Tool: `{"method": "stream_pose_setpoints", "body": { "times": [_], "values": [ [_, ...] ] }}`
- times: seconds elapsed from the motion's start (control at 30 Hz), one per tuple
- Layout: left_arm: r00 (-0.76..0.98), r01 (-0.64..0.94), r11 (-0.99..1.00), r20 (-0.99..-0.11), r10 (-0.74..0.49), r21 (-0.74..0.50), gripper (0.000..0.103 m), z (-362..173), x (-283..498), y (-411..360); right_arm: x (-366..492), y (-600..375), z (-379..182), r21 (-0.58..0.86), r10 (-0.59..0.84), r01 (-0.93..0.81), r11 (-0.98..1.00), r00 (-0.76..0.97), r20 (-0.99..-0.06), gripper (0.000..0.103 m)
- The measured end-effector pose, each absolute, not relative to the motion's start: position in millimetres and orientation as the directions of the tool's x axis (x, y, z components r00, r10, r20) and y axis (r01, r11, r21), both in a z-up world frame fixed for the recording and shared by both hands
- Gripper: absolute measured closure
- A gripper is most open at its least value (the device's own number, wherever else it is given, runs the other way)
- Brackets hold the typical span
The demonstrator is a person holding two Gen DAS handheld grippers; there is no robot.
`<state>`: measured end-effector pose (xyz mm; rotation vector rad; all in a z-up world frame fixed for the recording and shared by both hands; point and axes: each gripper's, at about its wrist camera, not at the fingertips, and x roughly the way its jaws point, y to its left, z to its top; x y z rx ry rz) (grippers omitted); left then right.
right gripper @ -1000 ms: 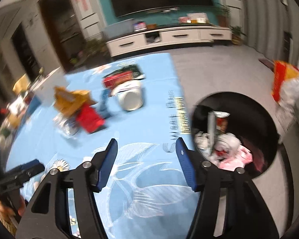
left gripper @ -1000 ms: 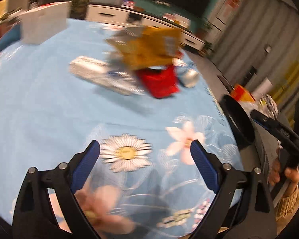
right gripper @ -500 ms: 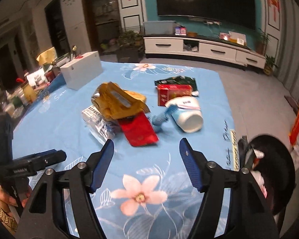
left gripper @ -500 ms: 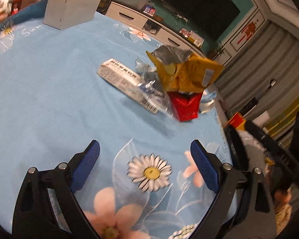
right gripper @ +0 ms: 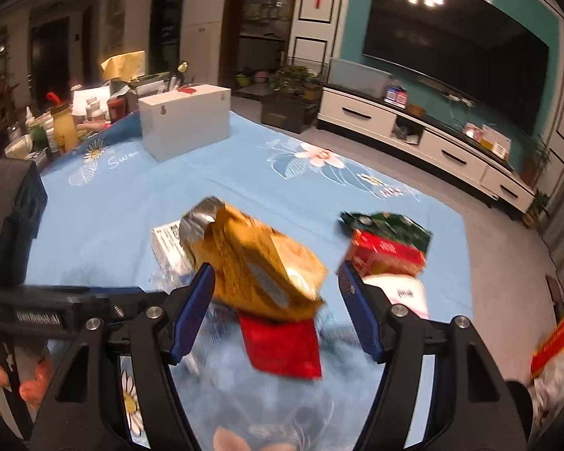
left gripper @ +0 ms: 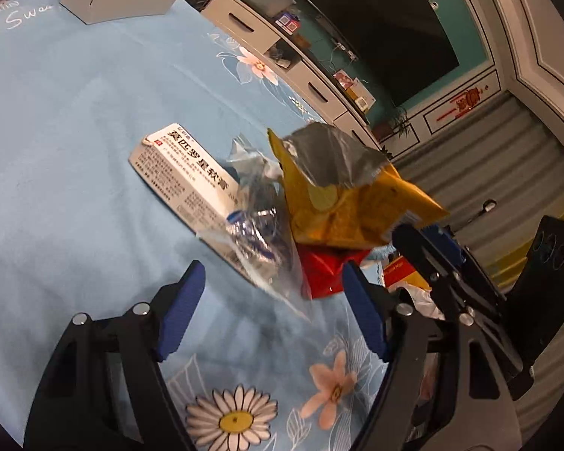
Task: Collect trash
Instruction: 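Grasp the clear plastic bag with the left gripper while the right grasps the yellow snack bag, then carry the clear bag and yellow snack bag over the black bin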
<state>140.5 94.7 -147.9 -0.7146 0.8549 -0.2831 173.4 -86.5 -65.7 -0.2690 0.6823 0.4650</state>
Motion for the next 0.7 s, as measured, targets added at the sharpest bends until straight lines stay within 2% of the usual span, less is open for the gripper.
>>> {"method": "stream_pose_setpoints", "body": {
  "times": [0.03, 0.07, 0.1, 0.17, 0.2, 0.27, 0.4, 0.57, 0.7],
  "values": [
    [0.636, -0.048, 0.739, -0.591, -0.496, -0.672, 0.035, -148.1, 142.9, 93.7, 176.1, -84.6, -66.8, -0.084, 0.329, -0.501, 0.862, 0.676, -0.659, 0.037],
    [0.634, -0.048, 0.742, -0.594, -0.494, -0.668, 0.037, -148.2, 145.6, 92.2, 179.0, -82.8, -68.4, -0.074, 0.34, -0.512, 0.856, 0.665, -0.665, 0.044],
    [0.632, -0.047, 0.744, -0.596, -0.495, -0.667, 0.038, -148.4, 148.1, 91.0, 181.8, -81.4, -70.4, -0.053, 0.357, -0.526, 0.849, 0.644, -0.677, 0.062],
    [0.629, -0.049, 0.745, -0.6, -0.494, -0.665, 0.041, -149.7, 152.7, 89.3, 184.1, -80.1, -73.4, -0.047, 0.356, -0.527, 0.848, 0.633, -0.688, 0.081],
    [0.628, -0.051, 0.745, -0.601, -0.494, -0.665, 0.044, -150.3, 152.9, 89.9, 183.8, -80.0, -74.9, -0.051, 0.351, -0.525, 0.849, 0.635, -0.688, 0.086],
    [0.622, -0.057, 0.742, -0.605, -0.497, -0.667, 0.051, -152.9, 155.4, 88.4, 181.8, -80.9, -76.9, -0.043, 0.355, -0.525, 0.85, 0.631, -0.689, 0.089],
    [0.617, -0.067, 0.752, -0.619, -0.485, -0.656, 0.078, -155.3, 154.6, 89.1, 177.1, -84.5, -72.6, -0.02, 0.368, -0.512, 0.859, 0.643, -0.671, 0.09],
    [0.644, -0.066, 0.761, -0.611, -0.461, -0.645, 0.087, -147.3, 146.5, 93.8, 170.4, -94.4, -57.0, 0.009, 0.384, -0.486, 0.874, 0.679, -0.626, 0.092],
    [0.679, -0.05, 0.792, -0.602, -0.42, -0.609, 0.089, -130.7, 132.8, 94.6, 159.6, -109.3, -39.8, 0.045, 0.394, -0.456, 0.889, 0.712, -0.581, 0.092]
  ]
}}
